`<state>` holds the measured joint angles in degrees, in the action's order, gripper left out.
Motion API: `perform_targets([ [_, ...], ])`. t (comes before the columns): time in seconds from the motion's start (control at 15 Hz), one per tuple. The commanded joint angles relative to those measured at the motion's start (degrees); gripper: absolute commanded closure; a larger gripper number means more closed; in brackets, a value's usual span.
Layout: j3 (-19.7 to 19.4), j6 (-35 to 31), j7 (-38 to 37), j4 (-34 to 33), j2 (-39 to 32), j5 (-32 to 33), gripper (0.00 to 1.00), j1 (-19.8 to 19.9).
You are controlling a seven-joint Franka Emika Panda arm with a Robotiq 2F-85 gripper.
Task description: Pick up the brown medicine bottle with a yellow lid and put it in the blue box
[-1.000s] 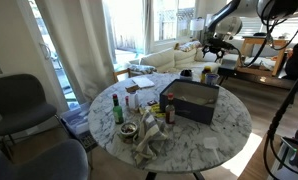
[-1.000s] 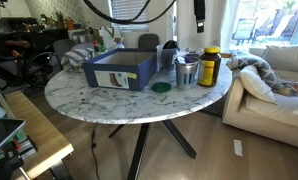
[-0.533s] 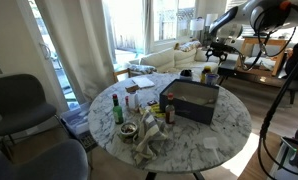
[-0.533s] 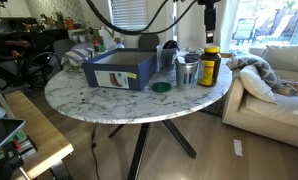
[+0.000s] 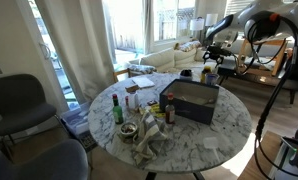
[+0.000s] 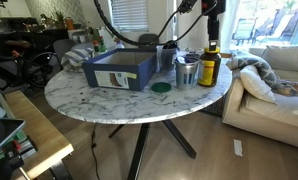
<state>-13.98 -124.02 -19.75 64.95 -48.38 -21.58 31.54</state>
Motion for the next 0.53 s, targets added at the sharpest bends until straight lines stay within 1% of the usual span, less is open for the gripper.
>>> perform_targets([
  [0.0, 1.55, 3.48, -2.13, -6.2, -3.57, 0.29, 0.0, 1.52],
  [0.27, 1.04, 8.08, -4.3, -9.54, -5.54, 2.05, 0.0, 1.09],
  [0.47, 1.0, 8.9, -5.99, -12.32, -7.36, 2.34, 0.0, 1.11],
])
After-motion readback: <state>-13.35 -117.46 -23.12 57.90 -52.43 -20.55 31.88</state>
